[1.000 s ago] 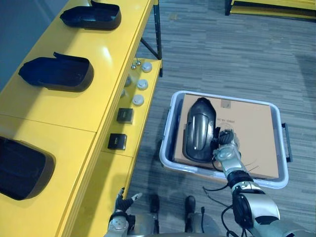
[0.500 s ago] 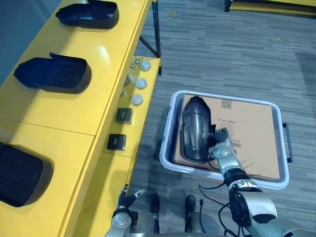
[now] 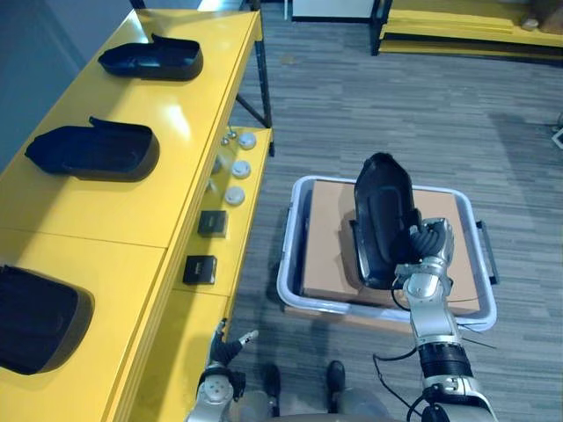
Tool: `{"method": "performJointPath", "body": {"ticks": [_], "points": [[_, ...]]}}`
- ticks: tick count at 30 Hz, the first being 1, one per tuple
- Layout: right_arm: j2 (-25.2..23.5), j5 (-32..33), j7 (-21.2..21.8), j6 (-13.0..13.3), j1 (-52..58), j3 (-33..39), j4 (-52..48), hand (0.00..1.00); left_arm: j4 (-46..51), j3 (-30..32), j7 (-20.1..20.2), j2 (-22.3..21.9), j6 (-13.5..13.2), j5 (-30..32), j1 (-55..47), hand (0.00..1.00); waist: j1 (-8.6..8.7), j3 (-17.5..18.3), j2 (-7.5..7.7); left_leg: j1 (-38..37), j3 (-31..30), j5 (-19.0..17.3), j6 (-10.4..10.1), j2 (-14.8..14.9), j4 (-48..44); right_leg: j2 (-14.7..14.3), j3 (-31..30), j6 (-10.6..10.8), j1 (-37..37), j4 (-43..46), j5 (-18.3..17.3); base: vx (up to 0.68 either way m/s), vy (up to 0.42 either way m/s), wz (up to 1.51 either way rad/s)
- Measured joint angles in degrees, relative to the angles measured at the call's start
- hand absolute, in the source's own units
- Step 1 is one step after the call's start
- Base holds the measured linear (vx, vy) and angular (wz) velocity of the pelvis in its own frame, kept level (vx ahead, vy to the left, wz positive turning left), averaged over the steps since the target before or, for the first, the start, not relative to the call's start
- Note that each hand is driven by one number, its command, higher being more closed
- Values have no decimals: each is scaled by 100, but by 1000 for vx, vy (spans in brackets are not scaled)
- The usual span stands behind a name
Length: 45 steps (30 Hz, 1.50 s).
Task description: Walk over and take plastic housings, then place them on the shelf
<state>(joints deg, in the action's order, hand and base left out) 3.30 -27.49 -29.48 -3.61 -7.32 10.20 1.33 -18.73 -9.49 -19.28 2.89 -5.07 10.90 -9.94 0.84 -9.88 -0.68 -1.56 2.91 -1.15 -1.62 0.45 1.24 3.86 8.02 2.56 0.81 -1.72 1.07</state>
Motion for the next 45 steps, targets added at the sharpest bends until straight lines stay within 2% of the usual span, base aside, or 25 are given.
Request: {"method": "performJointPath", "body": {"ticks": [4,7,10,18,26,29,30,36,42,43,45], "points": [[-88,-13,-67,102,238,-206,-636,100,1145,-122,-98,-50,-68,-4,-8,0,3,103,4,-67,-23,0,1,11,0,-19,20,-15,107,-50,11,6,-6,2],[-110,-17,-65,254,308,-467,-1125,100,2008,-245,-177,-53,-268,-5,36,0,7,170,3,-123,-30,-1,2,14,0,-25,22,-15,170,-68,11,1,-3,1],[-126,-22,-61,337,316,-777,-1400,100,2326,-451,-244,-55,-307,-5,177,0,4,302,13,-148,-16,-1,3,17,0,-31,7,-16,194,-79,11,-3,-1,-1],[-193,2,-41,741,318,-1590,-1901,100,2493,-1162,-338,-45,-427,62,677,0,2,477,80,-275,65,-54,80,55,-3,-76,-67,-45,282,-90,34,-43,-6,-6],[-207,239,-11,840,316,-2254,-2083,100,2495,-1540,-463,-50,-424,126,1106,0,44,622,102,-250,230,-57,82,64,1,-96,-205,-44,210,-155,107,-26,-2,-11],[-248,506,102,993,315,-2472,-2102,100,2494,-1644,-583,-66,-414,158,1314,0,68,670,109,-256,253,-57,82,64,1,-97,-233,-42,209,-154,110,-7,-2,-4],[-249,596,110,1014,315,-2557,-2159,100,2495,-1638,-635,-65,-412,157,1373,100,68,671,109,-258,262,-57,82,63,1,-97,-272,-38,208,-154,114,-26,2,-6],[-225,916,183,1113,336,-2704,-2254,100,2495,-1642,-835,-64,-403,115,1410,100,115,692,121,-278,341,-64,93,56,0,-88,-343,-24,195,-154,144,-36,3,-6],[-88,1274,193,1232,525,-2733,-2254,100,2495,-1645,-897,-45,-386,-16,1601,100,146,864,125,-278,358,-64,93,58,-3,-90,-347,-34,185,-156,156,-24,-3,-1],[-73,1290,193,1236,525,-2742,-2253,0,2495,-1644,-906,-45,-386,-19,1605,100,150,864,125,-278,360,-64,93,58,-3,-90,-347,-35,184,-156,158,-52,-9,-4],[30,1362,193,1341,556,-2853,-2253,0,2495,-1626,-984,-42,-337,-121,1606,100,163,867,121,-276,373,-64,93,62,-4,-96,-347,-52,183,-182,185,-39,-8,-5]]}}
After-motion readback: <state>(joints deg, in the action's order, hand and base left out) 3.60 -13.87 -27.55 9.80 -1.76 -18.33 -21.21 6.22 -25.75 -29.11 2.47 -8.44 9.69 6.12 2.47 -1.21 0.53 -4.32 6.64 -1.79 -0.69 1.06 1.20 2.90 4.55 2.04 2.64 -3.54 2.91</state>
